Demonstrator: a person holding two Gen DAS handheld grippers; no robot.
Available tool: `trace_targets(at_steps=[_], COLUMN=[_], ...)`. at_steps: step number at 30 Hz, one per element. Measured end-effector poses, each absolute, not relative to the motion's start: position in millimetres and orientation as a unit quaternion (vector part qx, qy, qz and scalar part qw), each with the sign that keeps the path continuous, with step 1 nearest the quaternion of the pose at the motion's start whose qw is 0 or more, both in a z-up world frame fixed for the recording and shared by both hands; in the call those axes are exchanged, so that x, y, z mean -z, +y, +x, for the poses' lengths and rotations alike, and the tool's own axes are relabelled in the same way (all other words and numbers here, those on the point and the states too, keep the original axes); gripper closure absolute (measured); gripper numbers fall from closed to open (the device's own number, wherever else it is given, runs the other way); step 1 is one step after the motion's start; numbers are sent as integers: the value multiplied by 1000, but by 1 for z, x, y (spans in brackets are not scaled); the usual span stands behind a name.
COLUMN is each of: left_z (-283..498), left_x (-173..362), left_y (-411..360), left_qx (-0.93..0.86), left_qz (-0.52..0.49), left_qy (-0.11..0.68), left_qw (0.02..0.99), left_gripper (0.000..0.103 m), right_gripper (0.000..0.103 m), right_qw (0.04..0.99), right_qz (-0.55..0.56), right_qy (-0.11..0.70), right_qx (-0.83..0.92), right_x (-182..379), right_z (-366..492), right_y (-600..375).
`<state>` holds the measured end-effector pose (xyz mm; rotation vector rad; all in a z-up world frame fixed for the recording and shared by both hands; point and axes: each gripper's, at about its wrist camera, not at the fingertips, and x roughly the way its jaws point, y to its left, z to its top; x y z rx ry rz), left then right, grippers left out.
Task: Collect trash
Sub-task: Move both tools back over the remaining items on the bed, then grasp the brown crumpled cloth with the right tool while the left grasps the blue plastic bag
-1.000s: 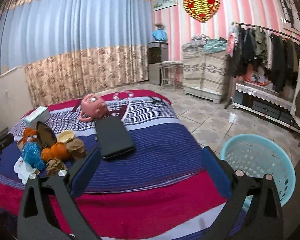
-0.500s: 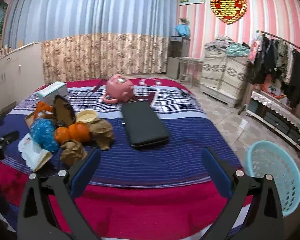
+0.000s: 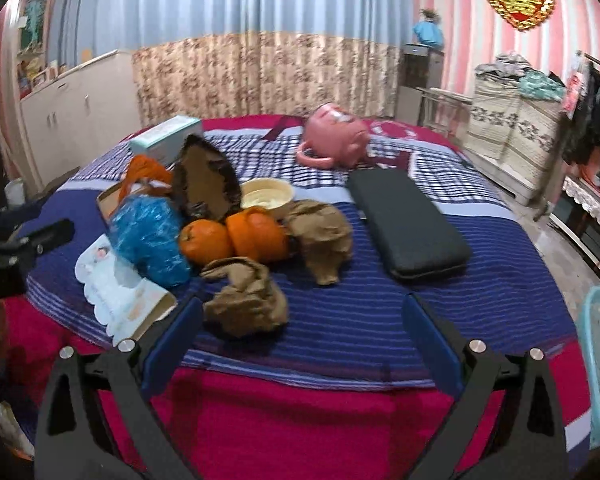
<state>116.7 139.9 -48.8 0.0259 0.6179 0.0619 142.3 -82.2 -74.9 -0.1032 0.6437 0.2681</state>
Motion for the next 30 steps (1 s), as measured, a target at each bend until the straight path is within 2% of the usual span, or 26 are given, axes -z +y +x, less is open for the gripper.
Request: trace_targets(at_steps=[1, 3, 5, 16, 19, 20, 22, 24, 26, 27, 29, 30], left_z=[118, 119, 121, 140, 152, 156, 165, 174, 176, 175, 171, 169], left_x=[49, 49, 49, 54, 60, 63, 67, 71, 71, 70, 63, 59], left_y=[138, 136, 132, 87, 77, 74, 71, 69, 68, 68, 68, 68], left_qx=[-31, -31, -29, 19, 25, 27, 37, 52, 56, 56, 51, 48], left_qz=[22, 37, 49, 59, 55, 54, 51, 40, 29, 29, 37, 38], left_qy=[305, 308, 306, 314, 331, 337, 354, 372, 374, 372, 363, 358], left_qw=[952, 950, 950, 947, 942, 939, 933, 926, 925, 926, 930, 932], left_gripper=[6, 6, 6, 6, 9, 13, 27, 46, 54, 63, 72, 74], right_gripper=[17, 48, 56, 57, 57, 57, 57, 57, 63, 64, 66, 71], right_qw=[936, 924, 914, 940, 944, 946, 947, 948, 948, 947, 948, 949], right_qz=[-51, -53, -45, -21, -6, -2, 0, 1, 0, -4, -6, -5], right_qy=[319, 340, 354, 316, 311, 309, 305, 305, 306, 307, 304, 303], right_qx=[-138, -166, -194, -129, -108, -103, -97, -94, -92, -92, -89, -90], right_x=[76, 83, 88, 64, 59, 57, 54, 54, 55, 54, 54, 53], right_z=[144, 151, 156, 144, 144, 144, 144, 144, 143, 144, 143, 142], right_y=[-79, -71, -67, -126, -148, -154, -161, -166, -169, -170, -173, -175])
